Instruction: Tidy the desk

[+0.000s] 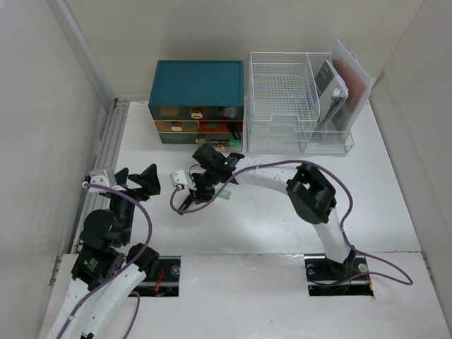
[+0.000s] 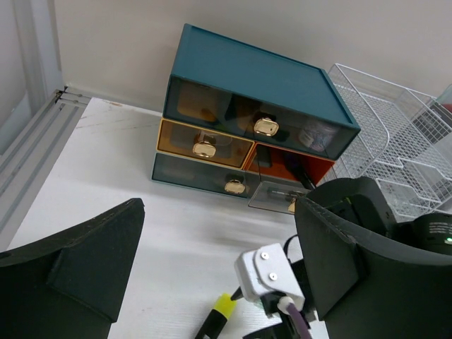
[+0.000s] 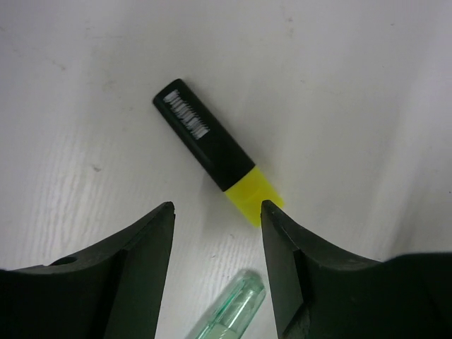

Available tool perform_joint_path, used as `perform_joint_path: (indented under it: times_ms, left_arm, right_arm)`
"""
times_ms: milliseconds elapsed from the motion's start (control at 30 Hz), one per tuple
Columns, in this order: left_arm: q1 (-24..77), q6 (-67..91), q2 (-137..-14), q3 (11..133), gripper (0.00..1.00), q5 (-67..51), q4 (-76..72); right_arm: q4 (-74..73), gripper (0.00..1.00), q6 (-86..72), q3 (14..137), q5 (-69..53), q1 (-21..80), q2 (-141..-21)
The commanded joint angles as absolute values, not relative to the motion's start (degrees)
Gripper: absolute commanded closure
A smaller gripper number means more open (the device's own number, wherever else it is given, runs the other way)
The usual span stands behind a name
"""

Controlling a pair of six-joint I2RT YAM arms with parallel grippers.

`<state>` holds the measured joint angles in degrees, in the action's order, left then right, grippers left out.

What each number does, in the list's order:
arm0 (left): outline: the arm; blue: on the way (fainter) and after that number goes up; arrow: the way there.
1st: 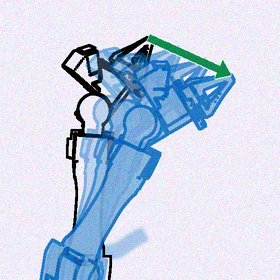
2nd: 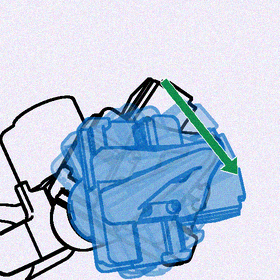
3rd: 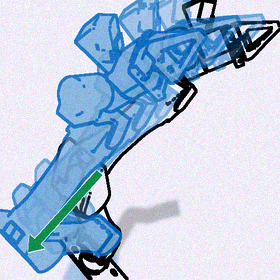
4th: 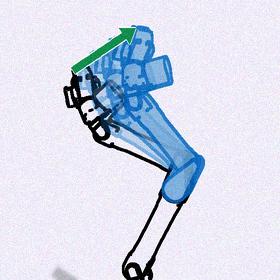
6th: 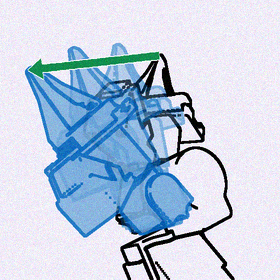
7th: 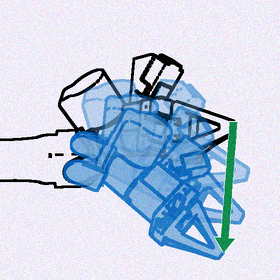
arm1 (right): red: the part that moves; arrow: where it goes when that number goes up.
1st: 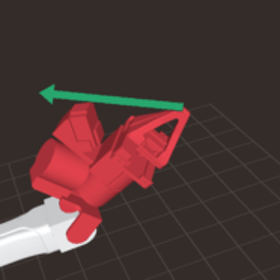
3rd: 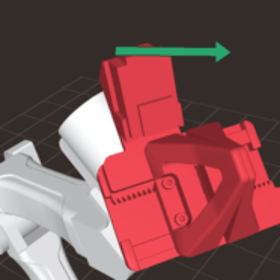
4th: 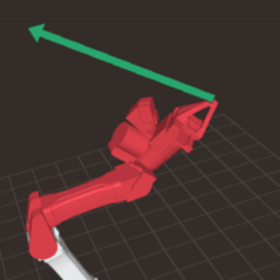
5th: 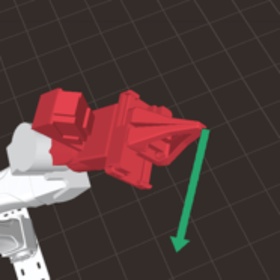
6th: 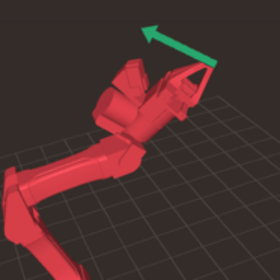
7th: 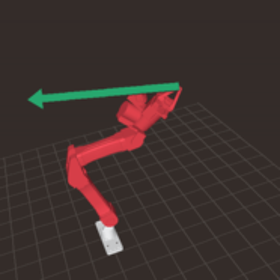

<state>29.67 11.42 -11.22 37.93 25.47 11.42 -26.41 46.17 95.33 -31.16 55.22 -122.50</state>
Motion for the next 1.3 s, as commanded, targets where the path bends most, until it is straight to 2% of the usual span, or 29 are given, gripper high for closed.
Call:
perform_joint_path:
  times_ms: [0,333,1033,1133,1167,1267]
  left_arm:
    - [30.0,10.8,-10.6,37.8,0.15,25.5,9.3]
    - [30.0,10.8,-10.6,37.8,0.15,25.5,9.3]
    - [30.0,10.8,-10.6,37.8,0.15,25.5,9.3]
    - [30.0,10.8,-10.6,37.8,0.15,25.5,9.3]
    - [30.0,10.8,-10.6,37.8,0.15,25.5,9.3]
    - [30.0,10.8,-10.6,37.8,0.15,25.5,9.3]
  right_arm:
    - [-23.6,0.43,44.1,100.1,-29.4,55.4,-124.4]
    - [-31.1,0.43,44.6,109.3,-28.8,55.9,-130.9]
    - [-33.2,0.43,47.6,108.3,-28.5,57.5,-135.3]
    - [-33.2,0.52,47.6,108.3,-28.5,57.5,-135.3]
    - [-33.2,0.65,47.6,107.6,-28.5,57.5,-135.3]
    - [-33.7,0.86,47.6,105.6,-27.3,57.5,-133.6]
